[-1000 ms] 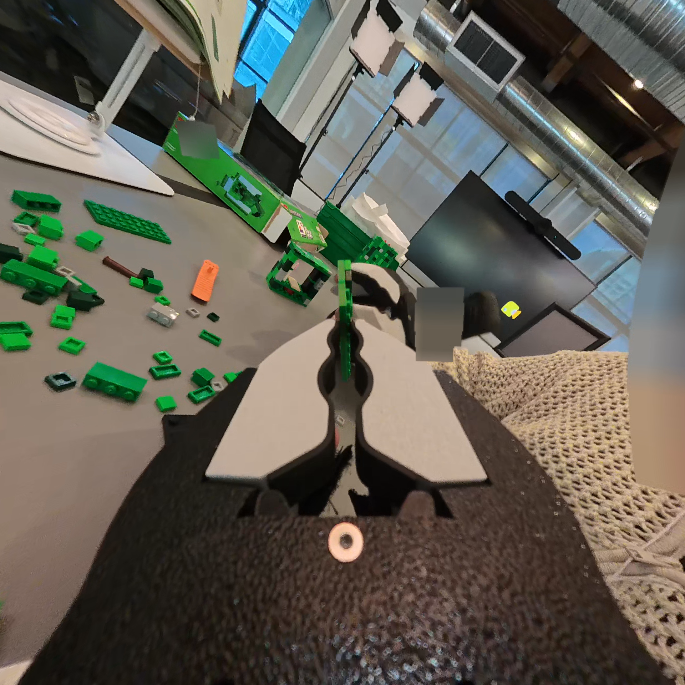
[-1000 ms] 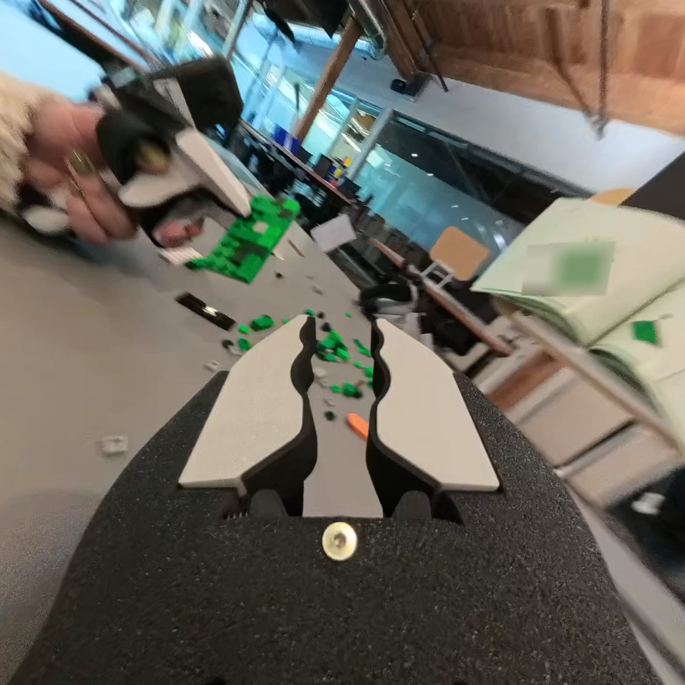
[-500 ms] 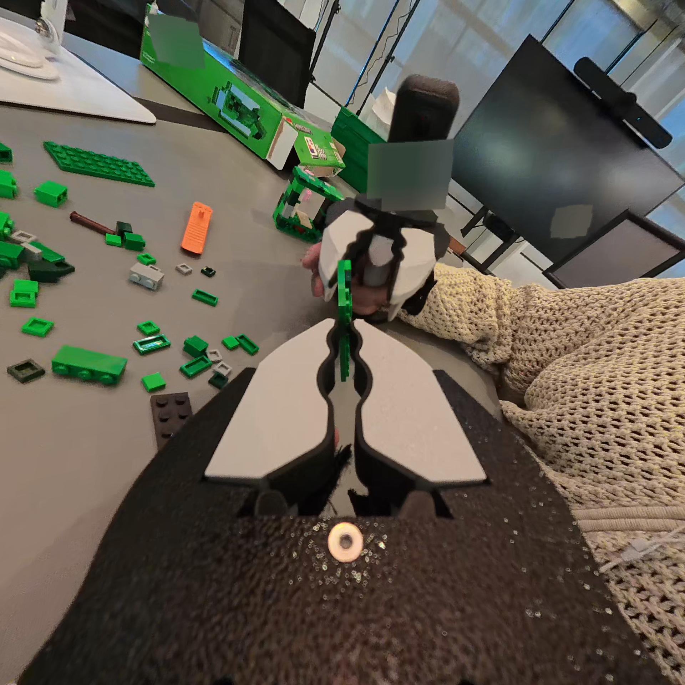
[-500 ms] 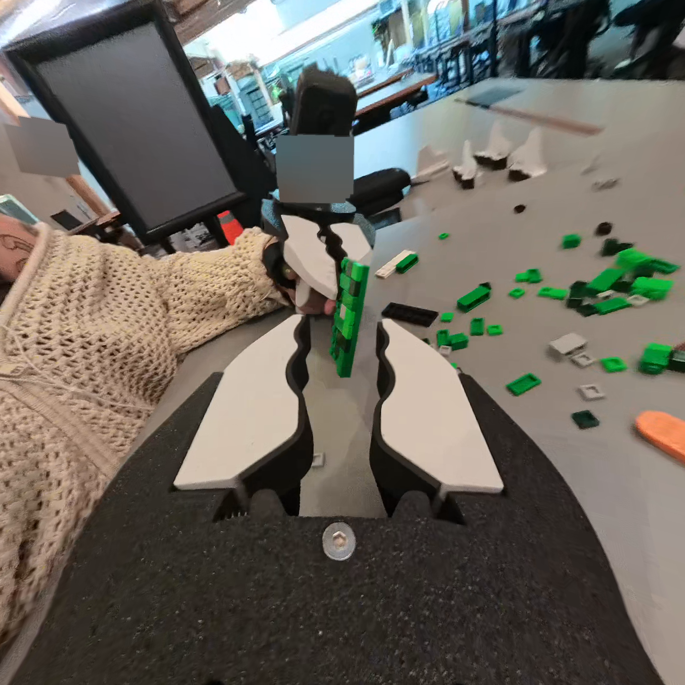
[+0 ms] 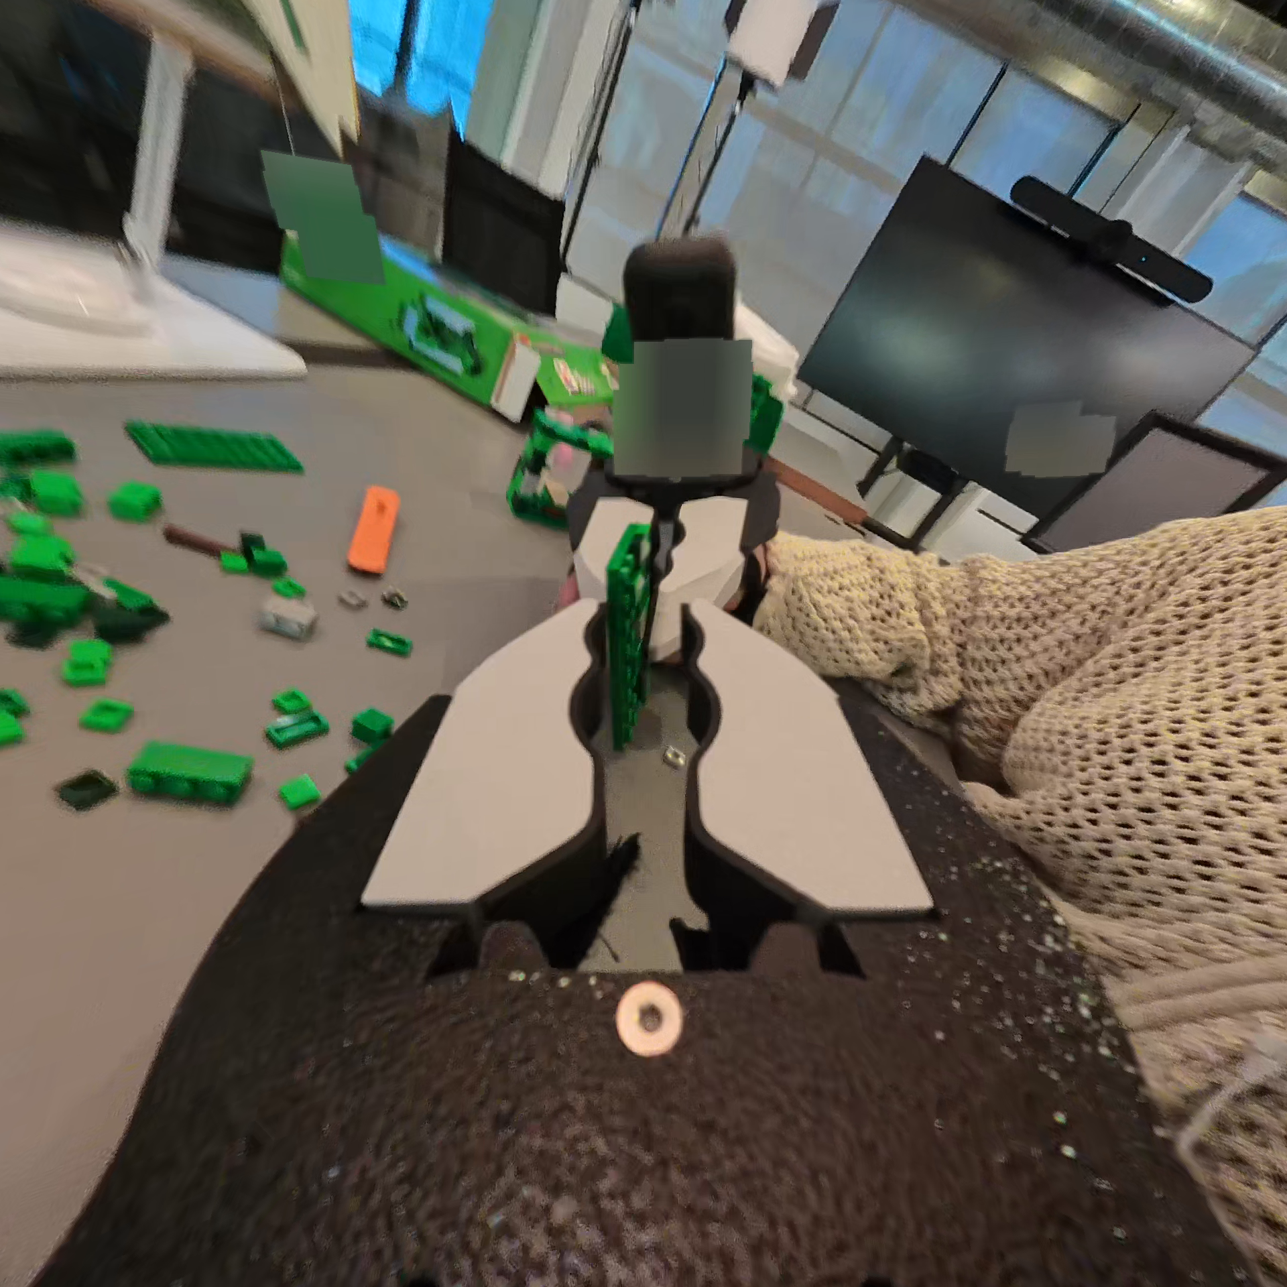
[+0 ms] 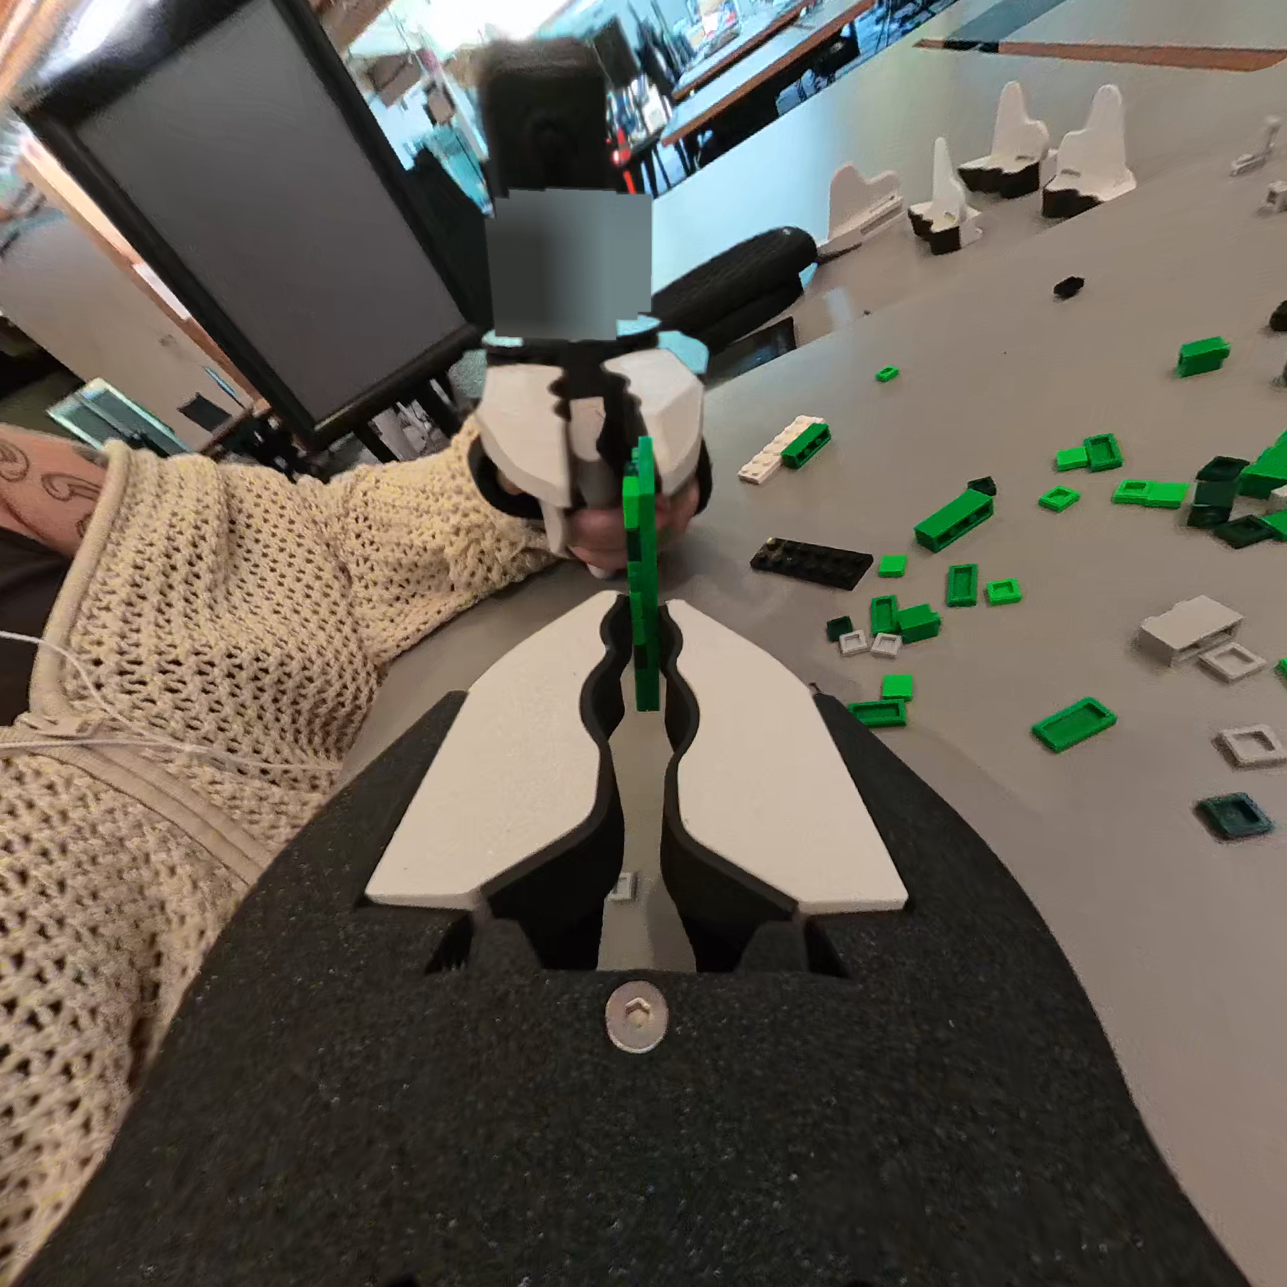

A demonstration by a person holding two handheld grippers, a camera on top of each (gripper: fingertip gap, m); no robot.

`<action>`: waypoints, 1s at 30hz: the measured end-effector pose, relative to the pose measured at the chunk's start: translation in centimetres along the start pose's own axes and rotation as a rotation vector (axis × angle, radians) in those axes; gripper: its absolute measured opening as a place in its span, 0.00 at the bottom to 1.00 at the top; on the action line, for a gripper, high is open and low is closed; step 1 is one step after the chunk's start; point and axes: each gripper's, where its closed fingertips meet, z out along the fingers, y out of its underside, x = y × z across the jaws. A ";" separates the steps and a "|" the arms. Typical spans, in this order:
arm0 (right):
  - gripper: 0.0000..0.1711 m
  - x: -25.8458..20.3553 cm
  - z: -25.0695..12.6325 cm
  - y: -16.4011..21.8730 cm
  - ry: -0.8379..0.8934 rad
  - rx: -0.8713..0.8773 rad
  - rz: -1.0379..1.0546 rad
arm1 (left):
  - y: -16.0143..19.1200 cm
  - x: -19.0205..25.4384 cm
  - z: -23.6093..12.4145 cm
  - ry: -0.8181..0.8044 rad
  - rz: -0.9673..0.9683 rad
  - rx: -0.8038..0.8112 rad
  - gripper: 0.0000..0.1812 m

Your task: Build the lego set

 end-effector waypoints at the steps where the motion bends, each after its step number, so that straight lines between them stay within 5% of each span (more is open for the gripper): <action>1: 0.03 0.0 -0.2 -0.2 -0.012 0.016 0.020 | -0.6 0.1 -0.2 -0.017 0.065 0.040 0.15; 5: 0.03 -0.1 -0.6 -0.4 -0.084 0.026 0.109 | -1.4 -0.1 -0.7 -0.221 0.593 0.062 0.35; 9: 0.03 -1.2 -0.2 0.8 -0.208 -0.083 0.186 | 1.6 0.7 0.5 -0.282 1.065 -0.111 0.41; 14: 0.03 -1.7 0.2 1.7 -0.286 -0.185 0.274 | 2.6 1.3 1.5 -0.211 0.977 -0.131 0.56; 25: 0.03 -2.7 0.1 2.4 -0.452 -0.299 0.433 | 2.8 2.1 1.3 -0.134 0.894 -0.128 0.47; 30: 0.03 -2.5 -0.2 0.6 -0.486 -0.170 0.476 | 2.8 1.2 1.5 -0.217 0.934 -0.147 0.50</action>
